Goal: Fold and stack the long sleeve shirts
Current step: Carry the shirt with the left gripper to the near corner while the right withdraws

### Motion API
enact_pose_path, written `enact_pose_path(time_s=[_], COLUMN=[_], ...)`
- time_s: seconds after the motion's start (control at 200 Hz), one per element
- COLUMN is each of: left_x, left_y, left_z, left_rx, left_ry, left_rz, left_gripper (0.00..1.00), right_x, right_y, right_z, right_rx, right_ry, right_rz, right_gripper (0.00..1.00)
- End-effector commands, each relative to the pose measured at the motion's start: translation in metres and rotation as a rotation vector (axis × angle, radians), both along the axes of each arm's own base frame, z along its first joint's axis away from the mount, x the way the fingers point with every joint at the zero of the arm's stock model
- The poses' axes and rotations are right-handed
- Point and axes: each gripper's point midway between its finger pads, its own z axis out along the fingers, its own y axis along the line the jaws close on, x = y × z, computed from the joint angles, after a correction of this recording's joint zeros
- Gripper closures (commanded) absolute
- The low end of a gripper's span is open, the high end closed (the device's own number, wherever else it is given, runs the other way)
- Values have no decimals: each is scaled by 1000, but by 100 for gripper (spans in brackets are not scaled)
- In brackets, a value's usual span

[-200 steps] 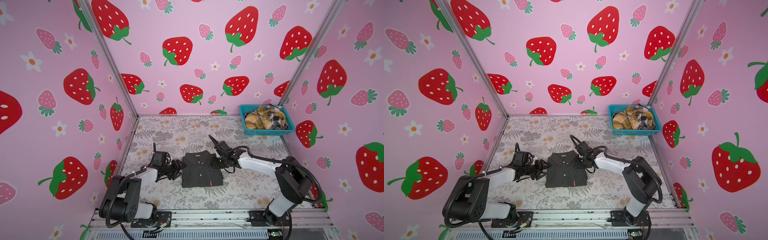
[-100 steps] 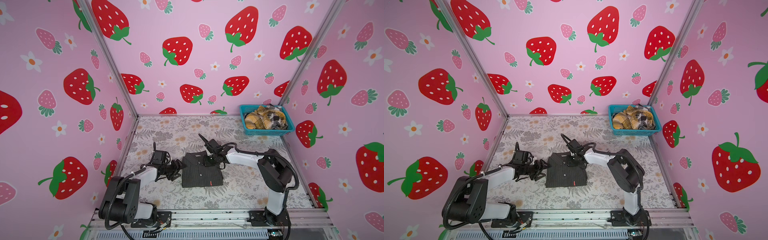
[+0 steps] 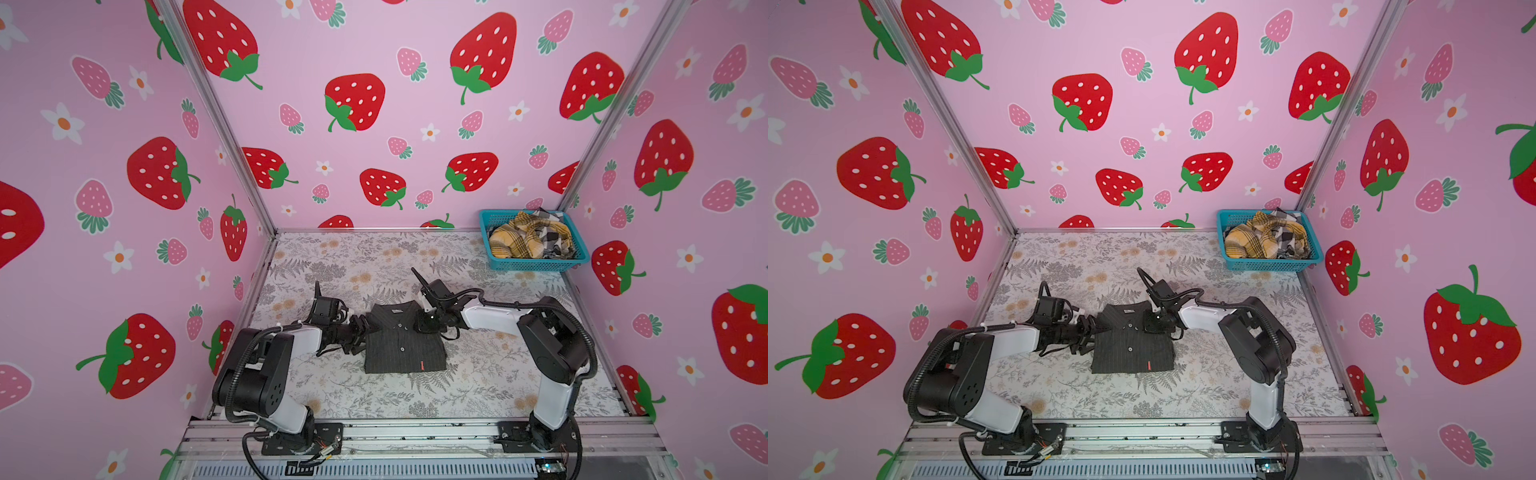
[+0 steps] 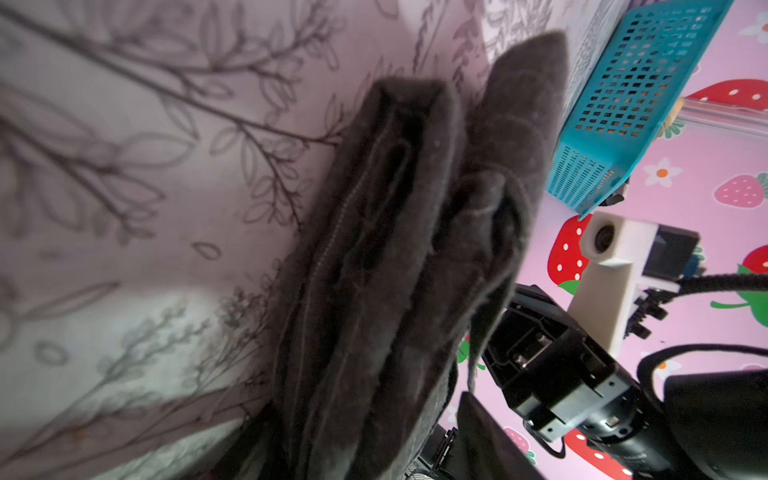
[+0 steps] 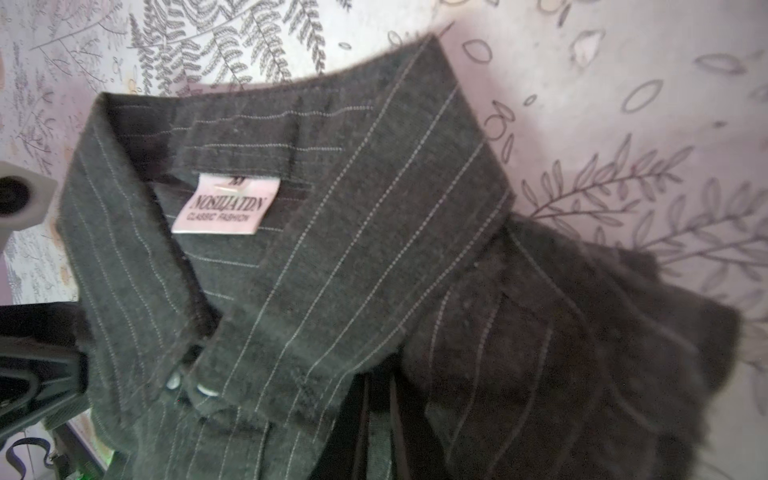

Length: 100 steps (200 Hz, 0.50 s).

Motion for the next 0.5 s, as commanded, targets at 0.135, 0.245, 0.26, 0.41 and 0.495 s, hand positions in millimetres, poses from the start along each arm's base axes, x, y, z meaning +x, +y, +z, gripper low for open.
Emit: enact_pose_path(time_s=[0.135, 0.245, 0.26, 0.41, 0.495], left_x=[-36, -25, -24, -9, -1], left_y=[33, 31, 31, 28, 26], left_z=[-62, -46, -44, -22, -8], left_rx=[241, 245, 247, 279, 298], left_ry=[216, 156, 151, 79, 21], left_rz=[85, 81, 76, 26, -2], left_gripper=[66, 79, 81, 92, 100], right_x=[-20, -19, -18, -10, -9], right_y=[-37, -32, -31, -28, -35], right_z=[-48, -35, -32, 19, 39], right_rx=[-149, -112, -101, -24, -22], right_ry=[104, 79, 71, -40, -84], right_rz=[-40, -26, -26, -27, -31], right_gripper=[85, 87, 87, 83, 75])
